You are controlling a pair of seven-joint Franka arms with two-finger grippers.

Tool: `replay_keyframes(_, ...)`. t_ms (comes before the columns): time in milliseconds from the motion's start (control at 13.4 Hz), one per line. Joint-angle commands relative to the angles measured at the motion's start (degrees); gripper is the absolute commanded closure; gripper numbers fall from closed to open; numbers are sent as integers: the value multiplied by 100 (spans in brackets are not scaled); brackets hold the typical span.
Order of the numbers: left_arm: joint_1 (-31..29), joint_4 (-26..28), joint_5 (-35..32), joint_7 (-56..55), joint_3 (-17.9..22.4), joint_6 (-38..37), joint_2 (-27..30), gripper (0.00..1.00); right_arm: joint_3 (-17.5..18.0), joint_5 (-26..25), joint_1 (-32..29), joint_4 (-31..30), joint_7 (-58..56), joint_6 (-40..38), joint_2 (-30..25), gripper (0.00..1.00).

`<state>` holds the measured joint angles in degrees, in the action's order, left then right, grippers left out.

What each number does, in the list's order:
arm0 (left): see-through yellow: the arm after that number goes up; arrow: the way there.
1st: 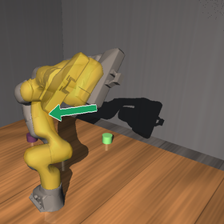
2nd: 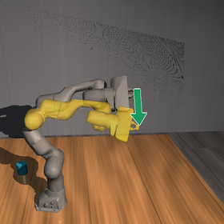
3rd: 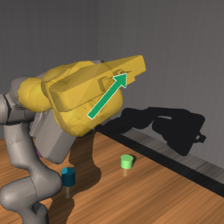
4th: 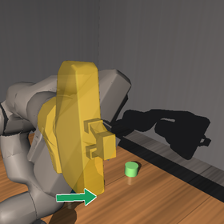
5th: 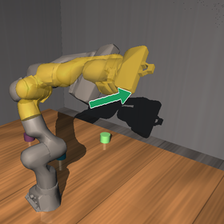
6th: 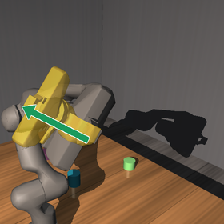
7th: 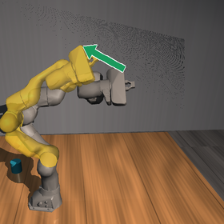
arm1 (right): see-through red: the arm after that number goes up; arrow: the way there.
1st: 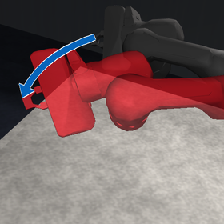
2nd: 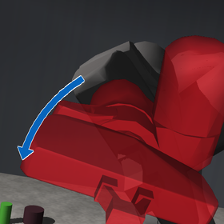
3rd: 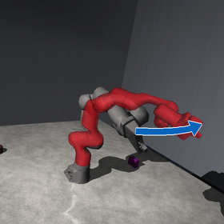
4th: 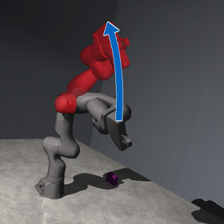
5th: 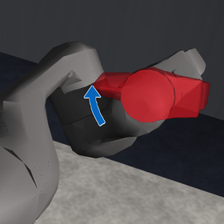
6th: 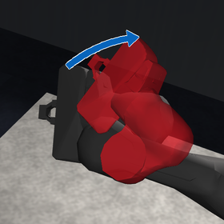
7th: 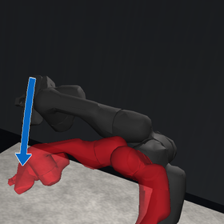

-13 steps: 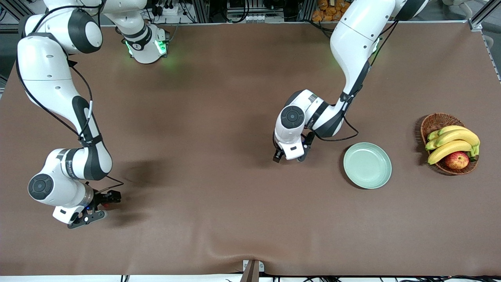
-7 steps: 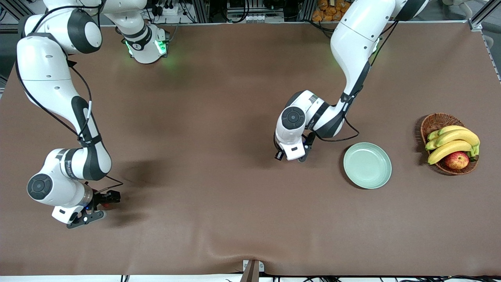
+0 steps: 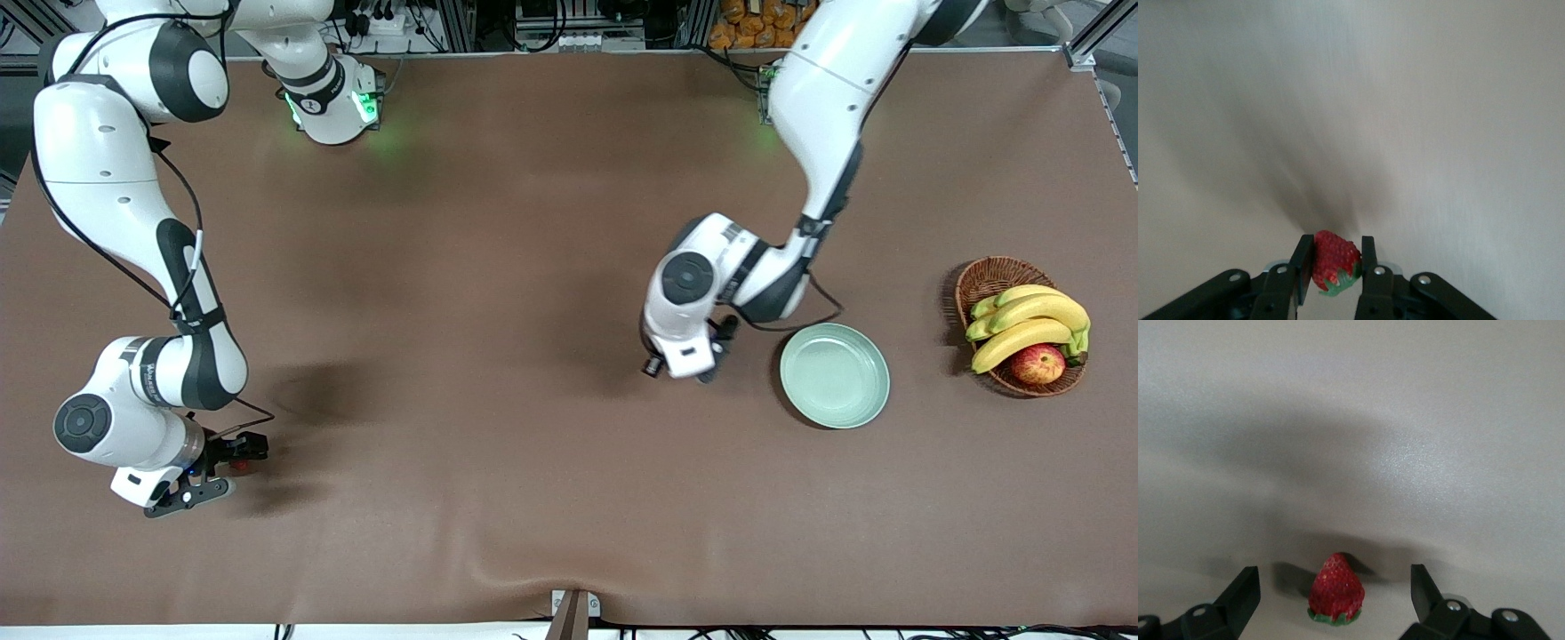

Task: Collect all strawberries into plate
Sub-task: 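Lower the strawberry onto the plate with the left gripper and open it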

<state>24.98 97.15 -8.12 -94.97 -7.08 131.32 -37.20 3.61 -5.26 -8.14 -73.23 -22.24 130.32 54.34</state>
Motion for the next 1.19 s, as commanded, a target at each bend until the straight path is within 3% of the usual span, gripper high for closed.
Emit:
replay_keyframes(0, -493, 103, -146, 933, -66, -798, 695, 100, 105, 43, -109, 20, -175, 169, 50, 0)
replay_keyframes(224, -1081, 103, -146, 2049, -66, -1257, 916, 100, 105, 52, -109, 20, -166, 178, 50, 0)
replay_keyframes(522, -1898, 103, -146, 3473, -66, -1249, 750, 100, 105, 78, -109, 20, -166, 178, 50, 0)
replay_keyframes(597, -2031, 111, -137, 3746, -66, -1240, 732, 100, 105, 78, -109, 20, -158, 178, 50, 24)
replay_keyframes(672, -2198, 103, -128, 3879, -66, -1205, 662, 100, 105, 78, -109, 20, -158, 178, 50, 58)
replay_keyframes(746, -2321, 111, -137, 3985, -75, -1161, 592, 100, 105, 87, -117, 20, -158, 178, 50, 83)
replay_keyframes(821, -2349, 111, -137, 4082, -66, -1100, 513, 100, 105, 87, -118, 20, -158, 178, 50, 100)
replay_keyframes(970, -2366, 120, -128, 4144, -66, -1073, 442, 100, 105, 78, -144, 28, -175, 178, 50, 100)
replay_keyframes(1119, -2410, 111, -128, 4153, -66, -1012, 354, 71, 105, 69, -144, 63, -219, 178, 41, 100)
